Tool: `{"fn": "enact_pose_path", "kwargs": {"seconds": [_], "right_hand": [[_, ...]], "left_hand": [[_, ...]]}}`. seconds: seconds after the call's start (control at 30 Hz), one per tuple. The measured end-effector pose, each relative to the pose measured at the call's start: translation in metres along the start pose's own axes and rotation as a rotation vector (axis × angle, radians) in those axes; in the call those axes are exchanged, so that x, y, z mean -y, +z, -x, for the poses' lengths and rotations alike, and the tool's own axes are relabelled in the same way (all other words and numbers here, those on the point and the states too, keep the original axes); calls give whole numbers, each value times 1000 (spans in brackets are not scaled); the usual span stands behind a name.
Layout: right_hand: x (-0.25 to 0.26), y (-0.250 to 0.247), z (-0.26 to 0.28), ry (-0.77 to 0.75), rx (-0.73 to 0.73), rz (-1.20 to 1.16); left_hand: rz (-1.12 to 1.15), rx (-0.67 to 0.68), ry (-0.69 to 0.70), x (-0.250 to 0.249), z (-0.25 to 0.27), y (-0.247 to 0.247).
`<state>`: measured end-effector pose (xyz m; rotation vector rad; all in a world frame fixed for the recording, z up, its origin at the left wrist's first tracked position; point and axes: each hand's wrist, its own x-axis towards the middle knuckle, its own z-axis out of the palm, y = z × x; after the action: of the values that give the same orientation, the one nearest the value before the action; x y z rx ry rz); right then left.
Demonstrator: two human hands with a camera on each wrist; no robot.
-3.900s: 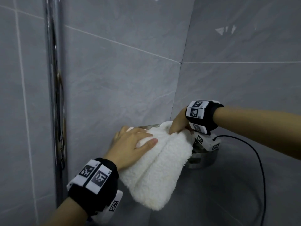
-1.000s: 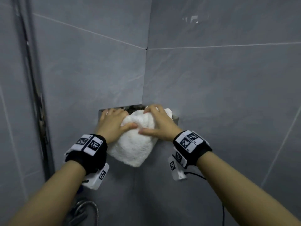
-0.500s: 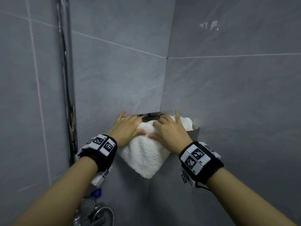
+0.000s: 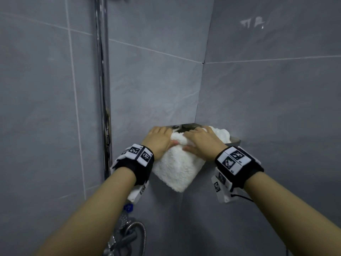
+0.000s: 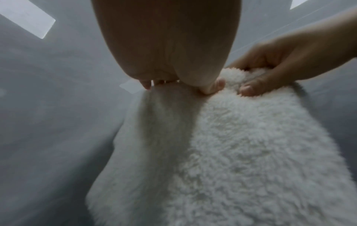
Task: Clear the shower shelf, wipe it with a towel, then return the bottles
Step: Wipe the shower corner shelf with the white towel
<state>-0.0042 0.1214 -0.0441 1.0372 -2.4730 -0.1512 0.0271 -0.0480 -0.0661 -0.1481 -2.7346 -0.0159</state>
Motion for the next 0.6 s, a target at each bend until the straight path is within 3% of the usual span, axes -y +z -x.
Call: {"fn": "enact_pose_path", "kwargs": {"seconds": [0.2,0.4,0.6], "right_hand": [[-40,-8,32,52,84,-102],[-11,1,12,135,70,28],[18,13,0,201,-10,120]], "left_hand": [[10,-94,-34,-51,1,15],[209,-229,84,-26,0,26],[297,-202,55,5,-10,24]]}}
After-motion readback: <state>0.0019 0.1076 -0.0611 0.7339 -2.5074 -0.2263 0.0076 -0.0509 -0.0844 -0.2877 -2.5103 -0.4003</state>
